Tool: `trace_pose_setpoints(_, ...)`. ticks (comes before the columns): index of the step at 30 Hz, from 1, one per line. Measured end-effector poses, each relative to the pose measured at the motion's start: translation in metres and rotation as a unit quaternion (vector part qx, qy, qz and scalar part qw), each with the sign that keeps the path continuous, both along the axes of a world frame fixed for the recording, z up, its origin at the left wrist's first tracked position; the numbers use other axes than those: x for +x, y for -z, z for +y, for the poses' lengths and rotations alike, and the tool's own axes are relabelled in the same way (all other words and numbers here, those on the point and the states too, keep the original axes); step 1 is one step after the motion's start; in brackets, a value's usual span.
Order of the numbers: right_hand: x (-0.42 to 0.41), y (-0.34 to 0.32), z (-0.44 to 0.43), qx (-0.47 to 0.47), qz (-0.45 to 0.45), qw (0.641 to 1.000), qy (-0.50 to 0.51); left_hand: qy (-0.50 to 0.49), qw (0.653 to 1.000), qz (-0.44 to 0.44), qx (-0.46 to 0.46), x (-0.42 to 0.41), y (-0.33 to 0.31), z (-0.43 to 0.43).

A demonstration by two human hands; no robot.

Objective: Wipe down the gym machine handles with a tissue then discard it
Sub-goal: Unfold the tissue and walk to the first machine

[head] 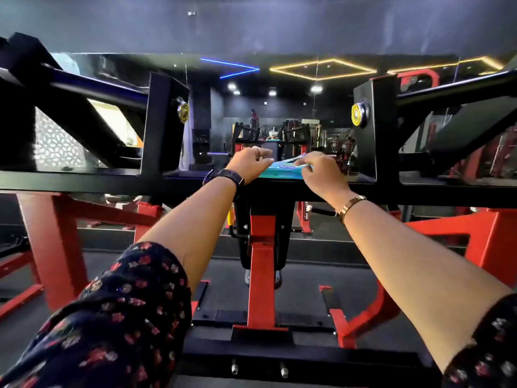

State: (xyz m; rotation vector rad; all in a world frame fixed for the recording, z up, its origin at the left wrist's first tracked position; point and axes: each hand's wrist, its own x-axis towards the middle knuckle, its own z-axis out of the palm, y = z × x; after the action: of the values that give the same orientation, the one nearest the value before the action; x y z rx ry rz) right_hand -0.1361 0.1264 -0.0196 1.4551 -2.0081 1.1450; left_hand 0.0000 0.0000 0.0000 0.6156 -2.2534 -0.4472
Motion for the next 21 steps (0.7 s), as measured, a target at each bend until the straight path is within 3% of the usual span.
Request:
trace_pose_setpoints(3,-0.007,-0.002,-0.009,0.045,-0.012,0.999,0.012,-0.049,0.991,-0.099,-0.078,-0.006,-0.001,-0.008)
trace_pose_setpoints(6,-0.012,-0.001,-0.017,0.081,-0.003,0.997,0.013,-0.067,0.982,-0.149,-0.093,-0.006,0.0,-0.016)
trace_pose_setpoints(11,-0.015,-0.011,-0.026,0.088,0.002,0.996,0.027,-0.061,0.98,-0.154,-0.114,-0.009,-0.01,-0.029)
trace_pose_setpoints(17,-0.021,-0.028,-0.036,0.172,0.012,0.984,0.045,-0.019,0.976,-0.195,-0.091,-0.017,-0.016,-0.038)
trace_pose_setpoints(21,-0.019,-0.039,-0.045,0.234,0.008,0.971,0.056,-0.042,0.976,-0.173,-0.129,-0.019,-0.015,-0.043)
